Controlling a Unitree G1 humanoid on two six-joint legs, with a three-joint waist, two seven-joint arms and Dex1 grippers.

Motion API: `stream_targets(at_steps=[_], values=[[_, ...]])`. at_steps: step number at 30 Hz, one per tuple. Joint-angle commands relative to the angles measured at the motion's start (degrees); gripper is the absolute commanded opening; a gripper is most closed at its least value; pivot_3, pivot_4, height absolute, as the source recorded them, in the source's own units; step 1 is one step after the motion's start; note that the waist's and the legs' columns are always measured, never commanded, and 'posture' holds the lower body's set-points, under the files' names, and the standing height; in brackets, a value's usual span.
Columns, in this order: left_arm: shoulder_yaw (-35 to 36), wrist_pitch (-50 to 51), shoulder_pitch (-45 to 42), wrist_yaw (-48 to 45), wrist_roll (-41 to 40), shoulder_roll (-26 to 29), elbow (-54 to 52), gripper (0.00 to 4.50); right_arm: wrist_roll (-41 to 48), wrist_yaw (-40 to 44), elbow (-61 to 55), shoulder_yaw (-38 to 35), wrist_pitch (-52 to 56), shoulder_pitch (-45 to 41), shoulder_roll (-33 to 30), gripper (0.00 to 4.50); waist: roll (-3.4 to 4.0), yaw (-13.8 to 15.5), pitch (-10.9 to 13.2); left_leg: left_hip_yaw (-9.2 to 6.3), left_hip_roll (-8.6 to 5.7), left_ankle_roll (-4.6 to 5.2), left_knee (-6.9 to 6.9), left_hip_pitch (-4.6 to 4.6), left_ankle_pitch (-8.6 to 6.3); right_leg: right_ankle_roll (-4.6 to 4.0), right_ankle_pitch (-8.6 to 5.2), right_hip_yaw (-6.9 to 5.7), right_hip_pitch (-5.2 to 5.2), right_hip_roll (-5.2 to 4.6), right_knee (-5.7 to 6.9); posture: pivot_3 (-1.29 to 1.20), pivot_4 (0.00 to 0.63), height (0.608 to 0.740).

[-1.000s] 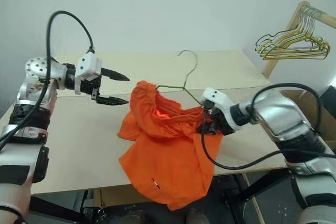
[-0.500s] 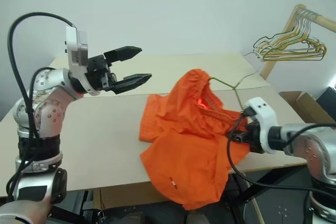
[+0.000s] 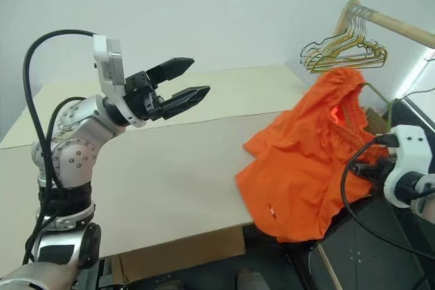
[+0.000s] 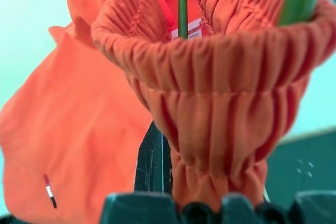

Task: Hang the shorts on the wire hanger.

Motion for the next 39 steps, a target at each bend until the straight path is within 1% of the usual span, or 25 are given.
stream_targets(at_steps=[1,2,6,12,17,22,28,32,34,35,39], values=[[-0.3,-2.0,-2.3,-0.6,-0.4,-0.2,0.4,4.48,4.3,-8.1,3.5,-5.3,0.4,-2.4,-2.1,0.00,0.01,-0.5,0.0,0.00,0.00,0.00,-0.01,0.01,0.00,0.01,0.00,0.01,0.03,0.00,-0.02,-0.24,0.000,0.740],[-0.3,-2.2,-2.6,-0.7,-0.5,-0.3,0.7,4.48,5.2,-10.0,5.0,-6.0,0.4,-2.7,-2.6,0.00,0.02,-0.8,0.0,0.00,-0.01,0.01,-0.03,0.05,0.00,0.02,-0.01,0.02,0.08,0.00,-0.05,-0.24,0.000,0.740],[-0.6,-2.5,-3.4,-1.3,-1.0,-0.6,1.5,4.48,4.0,-16.8,11.5,-6.7,0.4,-5.1,-4.6,0.00,0.10,-1.8,0.0,0.04,-0.01,0.05,-0.14,0.27,-0.03,0.09,-0.01,0.08,0.51,-0.01,-0.33,-0.25,0.000,0.740],[-1.0,-2.6,-3.5,-2.3,-1.5,-0.5,1.9,4.48,-0.9,-23.3,23.8,-6.4,0.4,-14.4,-5.6,0.00,0.16,-3.4,0.0,0.41,-0.06,0.07,-0.47,0.41,-0.04,0.36,-0.07,0.57,0.66,0.03,-0.53,-0.24,0.000,0.740],[-0.6,-2.1,-3.9,-2.6,-2.2,0.1,1.8,4.48,-8.0,-23.8,31.8,-5.5,0.4,-20.8,-6.9,0.00,0.31,-4.1,-0.1,0.58,-0.08,0.08,-0.79,0.52,-0.03,0.53,0.03,0.85,0.71,0.08,-0.96,-0.22,0.000,0.740],[-0.1,-1.6,-3.4,-1.9,-3.0,1.2,1.1,4.48,-15.3,-23.0,35.8,-6.4,0.4,-25.6,-6.3,0.00,0.32,-3.9,-0.1,0.66,-0.09,0.08,-0.88,0.58,-0.03,0.62,0.07,0.94,0.70,0.06,-1.04,-0.20,0.000,0.740],[0.1,-0.9,-2.5,-1.1,-3.9,2.3,-0.4,4.48,-25.0,-23.8,40.5,-11.9,0.4,-31.2,-4.3,0.00,0.37,-3.7,-0.1,0.69,-0.10,0.08,-0.90,0.85,-0.03,0.67,0.05,0.95,0.70,0.05,-1.06,-0.19,0.000,0.740],[0.2,-0.4,-2.1,-0.7,-4.3,2.8,-1.0,4.48,-29.4,-23.0,40.6,-12.8,0.4,-31.5,-2.0,0.00,0.38,-3.7,-0.1,0.69,-0.09,0.08,-0.91,0.86,-0.03,0.68,0.06,0.95,0.70,0.05,-1.09,-0.18,0.000,0.740],[0.2,-0.3,-1.9,-0.4,-4.5,3.1,-1.4,4.50,-31.9,-22.8,39.7,-11.9,0.4,-31.0,-1.0,0.62,0.35,-3.7,-0.1,0.69,-0.09,0.09,-0.92,0.86,-0.04,0.68,0.06,0.96,0.70,0.05,-1.10,-0.17,0.000,0.740],[0.3,-0.2,-1.8,-0.3,-4.6,3.2,-1.5,4.50,-33.0,-22.8,39.2,-11.8,0.4,-31.0,-0.6,0.85,0.35,-3.7,-0.1,0.69,-0.07,0.09,-0.92,0.86,-0.04,0.68,0.06,0.96,0.71,0.06,-1.12,-0.17,0.000,0.740],[0.4,-0.3,-1.6,-0.1,-4.2,4.0,-1.8,4.50,-36.7,-21.7,37.2,-12.2,0.4,-31.7,0.9,2.15,0.40,-3.7,-0.1,0.76,-0.08,0.09,-0.94,0.87,-0.04,0.72,0.08,1.01,0.71,0.06,-1.12,-0.16,0.000,0.740]])
